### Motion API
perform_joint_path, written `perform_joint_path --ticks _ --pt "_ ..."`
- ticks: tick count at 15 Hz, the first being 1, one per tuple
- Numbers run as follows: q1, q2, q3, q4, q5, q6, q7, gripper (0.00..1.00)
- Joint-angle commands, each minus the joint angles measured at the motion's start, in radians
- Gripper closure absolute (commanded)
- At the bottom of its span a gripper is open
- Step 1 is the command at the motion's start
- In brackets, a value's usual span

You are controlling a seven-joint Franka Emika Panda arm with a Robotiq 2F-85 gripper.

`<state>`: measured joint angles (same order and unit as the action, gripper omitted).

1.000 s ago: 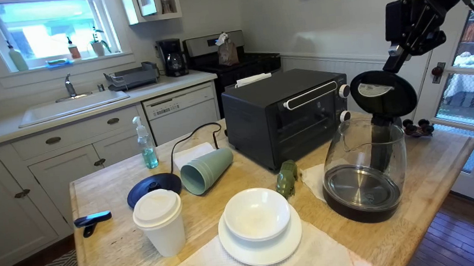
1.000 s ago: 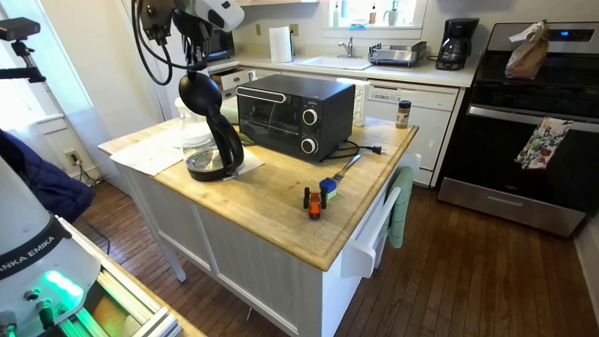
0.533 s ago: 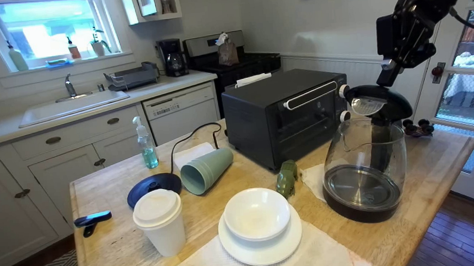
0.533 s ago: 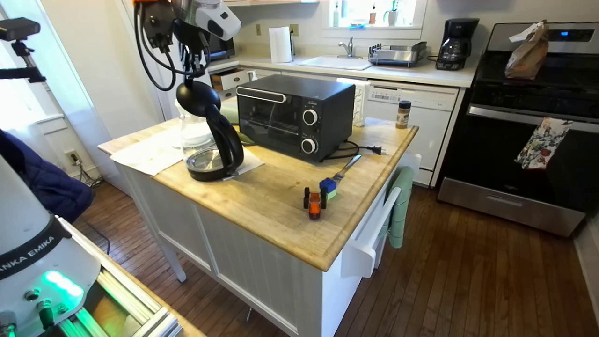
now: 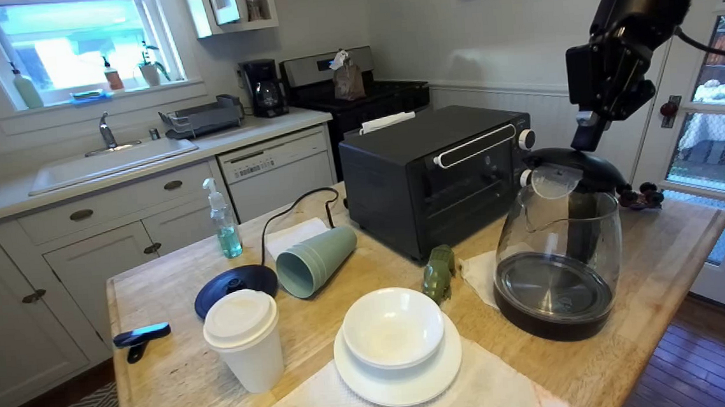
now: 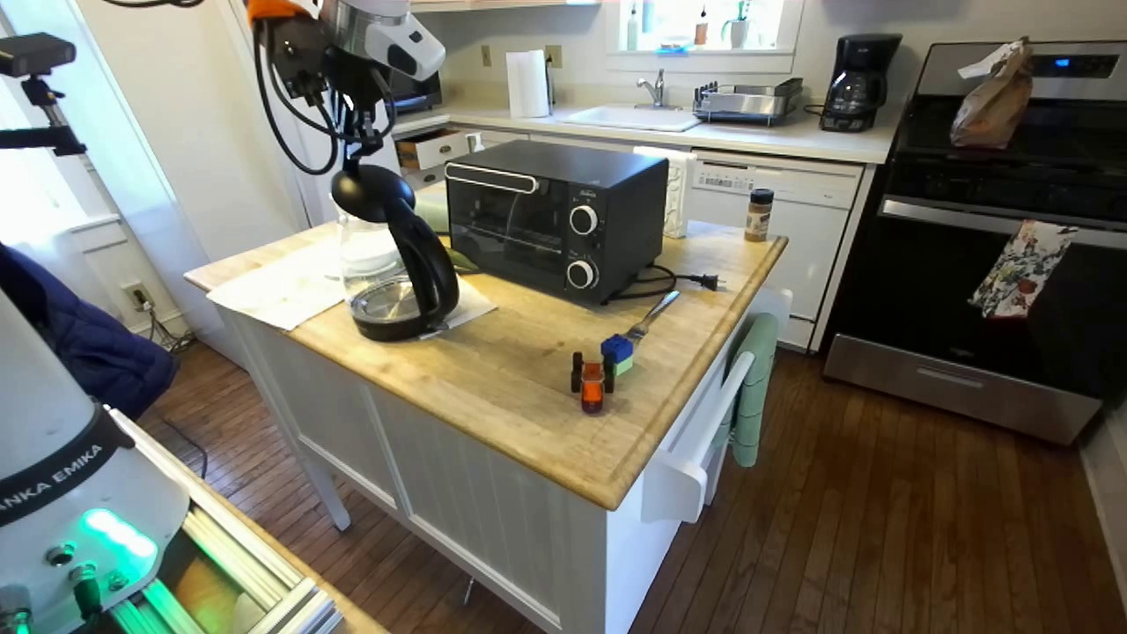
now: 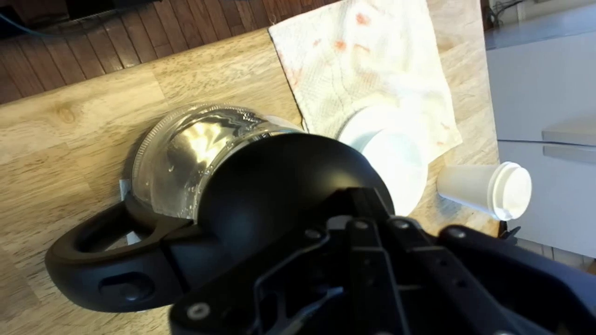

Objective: Close the kettle lid

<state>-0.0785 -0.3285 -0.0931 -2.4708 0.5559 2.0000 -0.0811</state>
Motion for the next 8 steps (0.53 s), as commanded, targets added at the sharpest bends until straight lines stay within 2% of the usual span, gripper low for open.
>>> perform_joint_path --ticks 1,8 --pt "0.022 0.019 0.024 0.008 -0.075 0.019 0.004 1.00" --pt "0.050 0.033 0.051 -0.018 -0.160 0.068 -0.014 1.00"
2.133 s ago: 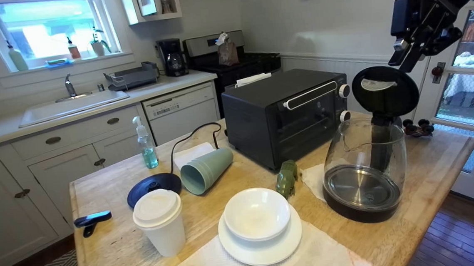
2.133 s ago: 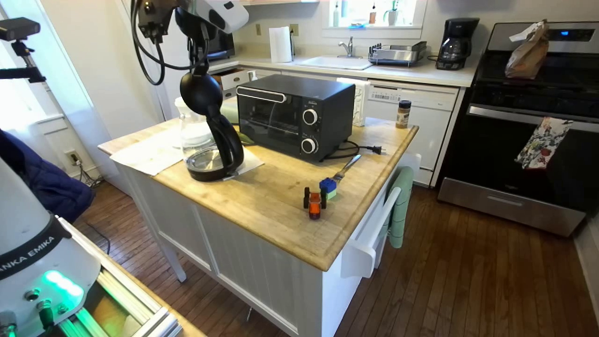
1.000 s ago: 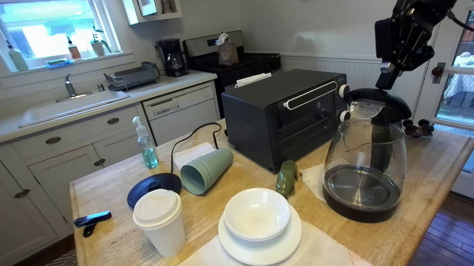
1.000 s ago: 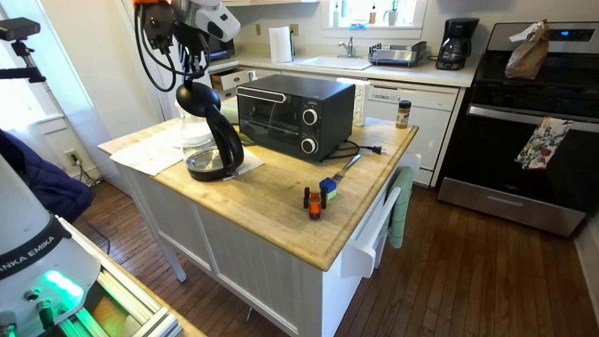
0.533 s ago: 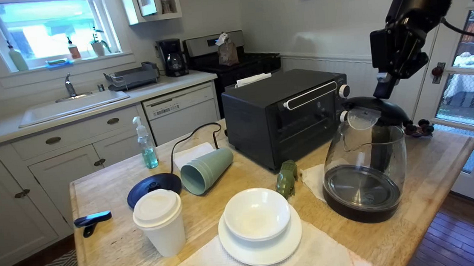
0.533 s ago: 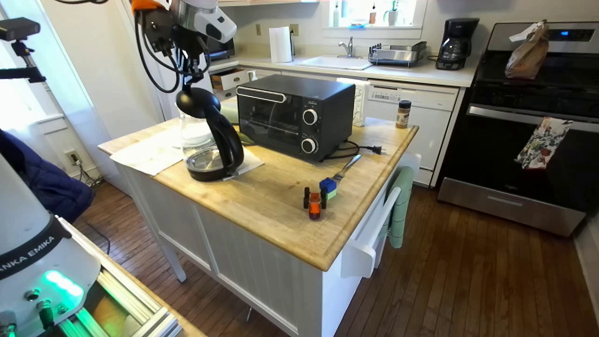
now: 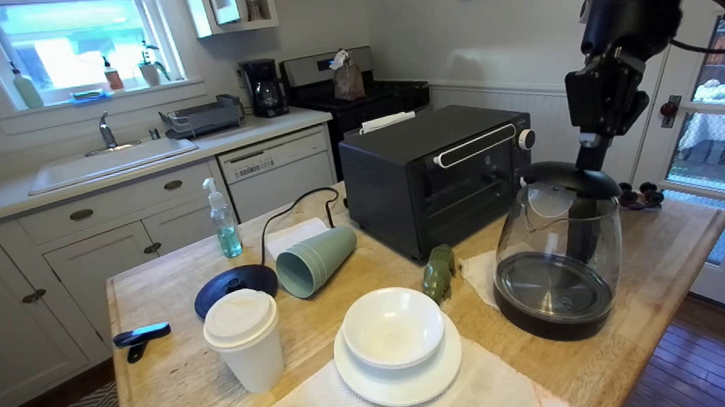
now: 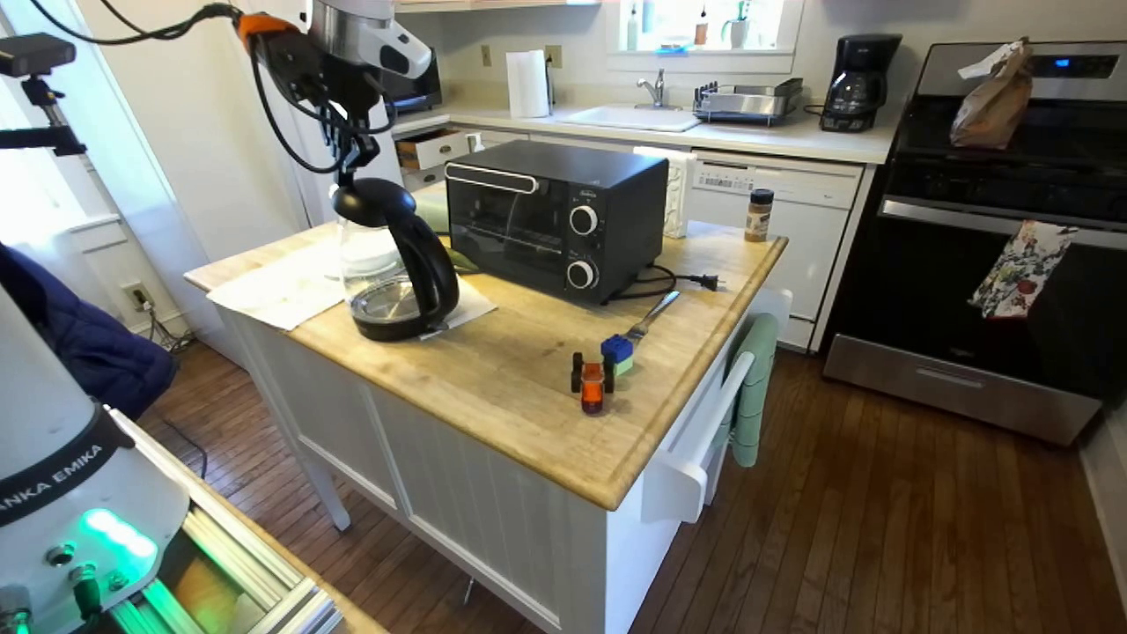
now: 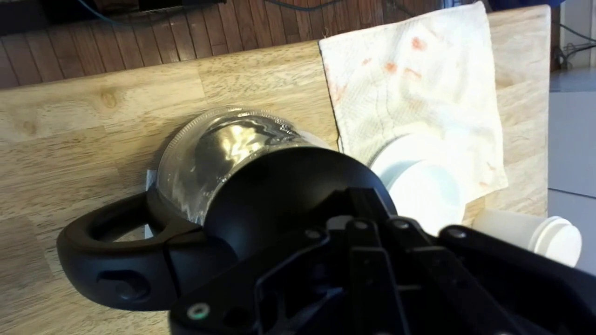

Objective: Close the kettle lid

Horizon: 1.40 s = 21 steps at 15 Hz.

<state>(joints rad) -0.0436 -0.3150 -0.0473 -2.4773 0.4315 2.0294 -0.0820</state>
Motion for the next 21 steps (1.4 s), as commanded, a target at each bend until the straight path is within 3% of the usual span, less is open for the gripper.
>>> perform_joint_path --ticks 1,7,13,14,15,21 --pt "0.018 0.015 0.014 -0.028 -0.062 0.077 -0.023 1.00" --pt "0.043 0.016 0.020 -0.082 -0.090 0.172 -0.050 1.00" --pt "0.046 0.007 0.016 -0.099 -0.098 0.183 -0.069 1.00" --pt "0.045 -0.001 0.015 -0.093 -0.095 0.178 -0.067 0.74" --pt "0.045 -0.014 0.011 -0.081 -0.086 0.164 -0.065 0.73" --pt "0.039 -0.106 0.007 -0.035 -0.122 0.114 -0.061 0.32"
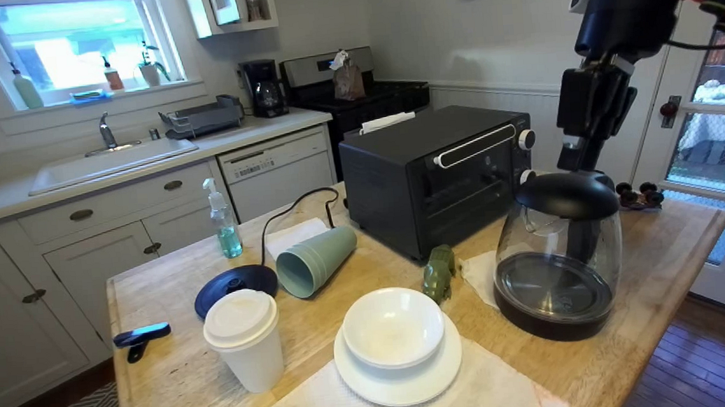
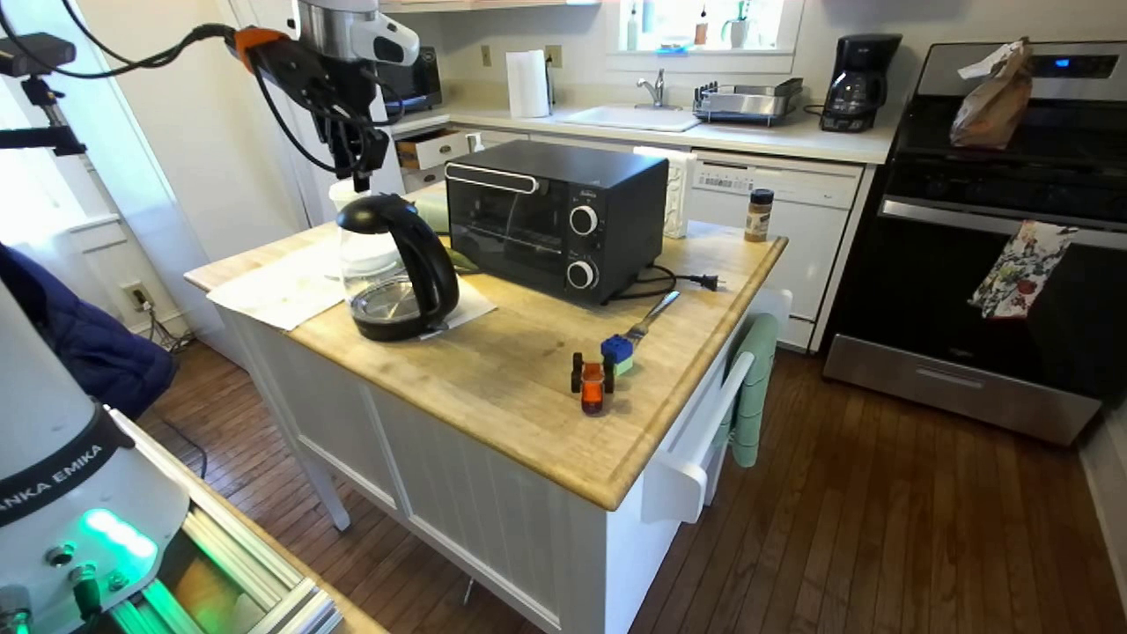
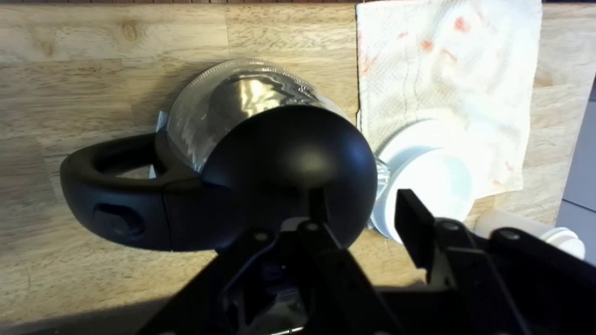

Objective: Close the kettle lid

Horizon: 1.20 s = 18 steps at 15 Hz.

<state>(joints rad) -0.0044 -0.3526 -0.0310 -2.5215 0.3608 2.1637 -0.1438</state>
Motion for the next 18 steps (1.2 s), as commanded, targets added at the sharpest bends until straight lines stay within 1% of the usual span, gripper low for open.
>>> perform_joint_path --ticks 1,3,5,7,10,14,15,17,18 --pt "-0.003 -0.084 -0.009 0.013 -0.072 -0.018 0.000 0.26" --pt "-0.012 -0.121 -0.001 0.016 -0.149 -0.010 -0.010 0.12" --pt "-0.023 -0.149 0.005 0.017 -0.248 -0.005 -0.020 0.00" --pt "-0.025 -0.174 0.003 0.018 -0.317 -0.010 -0.018 0.00" --pt "-0.017 -0.206 -0.010 0.020 -0.349 -0.011 -0.023 0.00" --pt "-0.015 -0.244 -0.033 0.042 -0.312 -0.059 0.010 0.00" --pt "-0.028 -0.252 -0.029 0.051 -0.313 -0.075 0.051 0.00" --pt "-0.023 -0.272 -0.048 0.071 -0.296 -0.123 0.047 0.00" --pt "-0.018 -0.242 -0.037 0.050 -0.318 -0.070 0.035 0.00"
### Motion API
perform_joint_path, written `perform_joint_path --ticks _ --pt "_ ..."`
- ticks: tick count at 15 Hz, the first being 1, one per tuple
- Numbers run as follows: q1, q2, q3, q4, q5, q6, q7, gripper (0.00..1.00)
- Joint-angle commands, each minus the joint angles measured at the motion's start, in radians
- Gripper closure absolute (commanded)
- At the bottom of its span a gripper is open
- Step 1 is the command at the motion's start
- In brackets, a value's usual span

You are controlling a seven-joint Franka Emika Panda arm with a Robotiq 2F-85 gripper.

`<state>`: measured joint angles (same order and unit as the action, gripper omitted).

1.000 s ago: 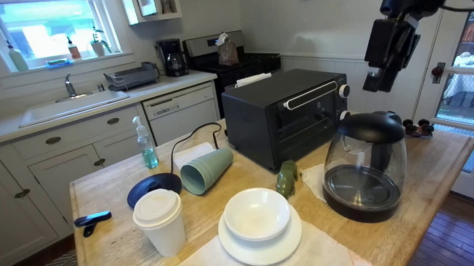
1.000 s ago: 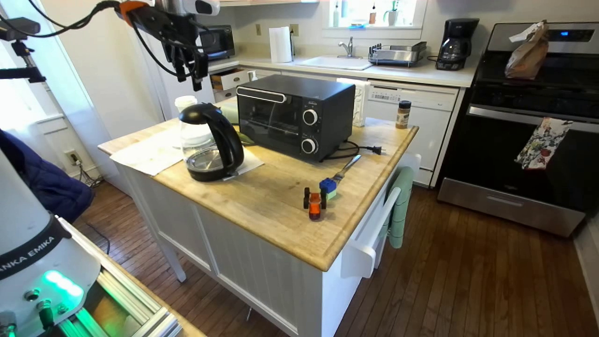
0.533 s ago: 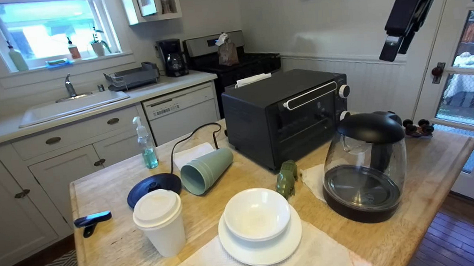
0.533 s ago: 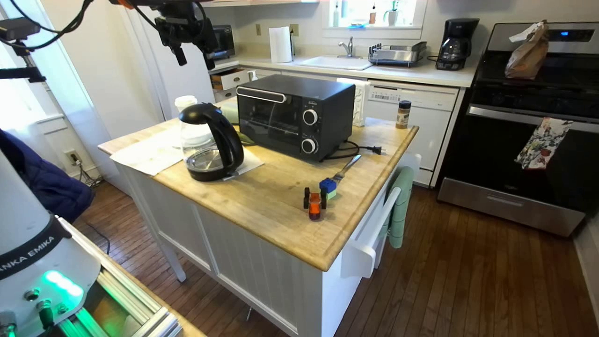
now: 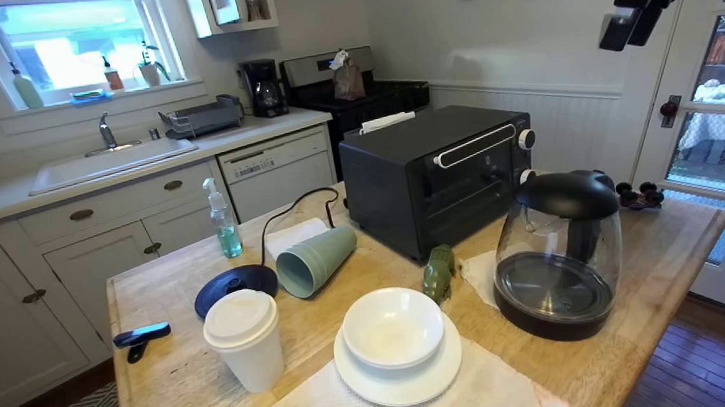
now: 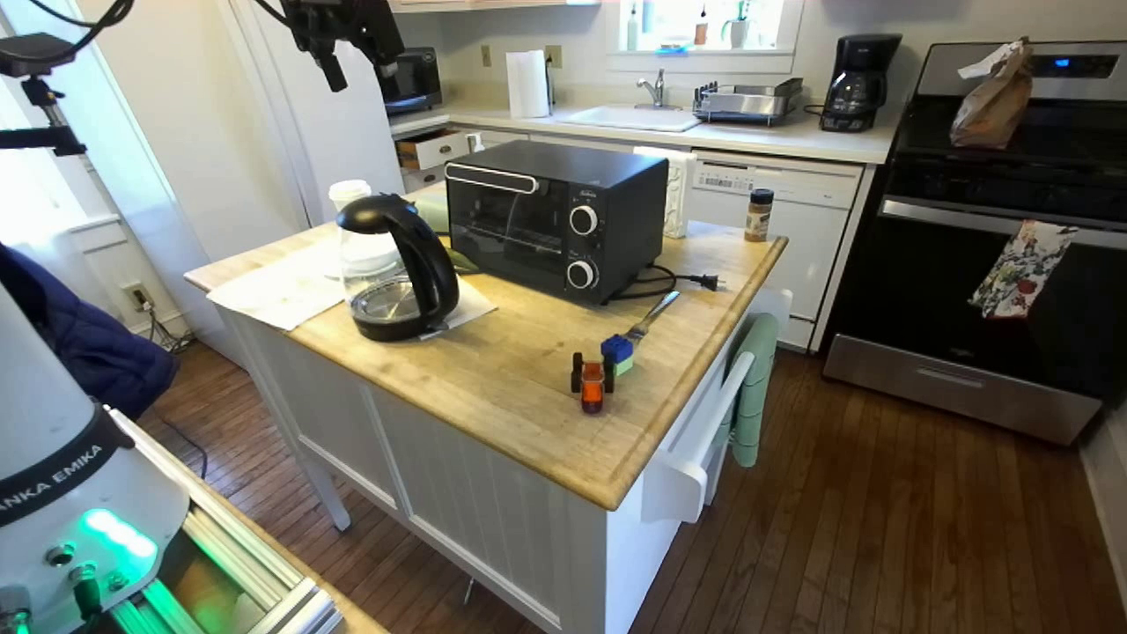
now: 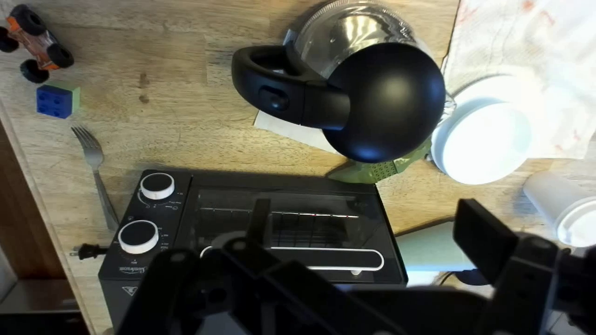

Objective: Close the kettle lid

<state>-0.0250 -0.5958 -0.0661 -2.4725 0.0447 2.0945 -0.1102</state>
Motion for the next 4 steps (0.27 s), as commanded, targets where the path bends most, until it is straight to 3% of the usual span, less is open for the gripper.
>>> perform_joint_path --ticks 1,4 --pt "0.002 -0.005 -0.004 0.006 -0.002 -0.008 0.001 0.00" --pt "0.003 -0.002 -0.003 0.002 -0.002 -0.007 0.001 0.00"
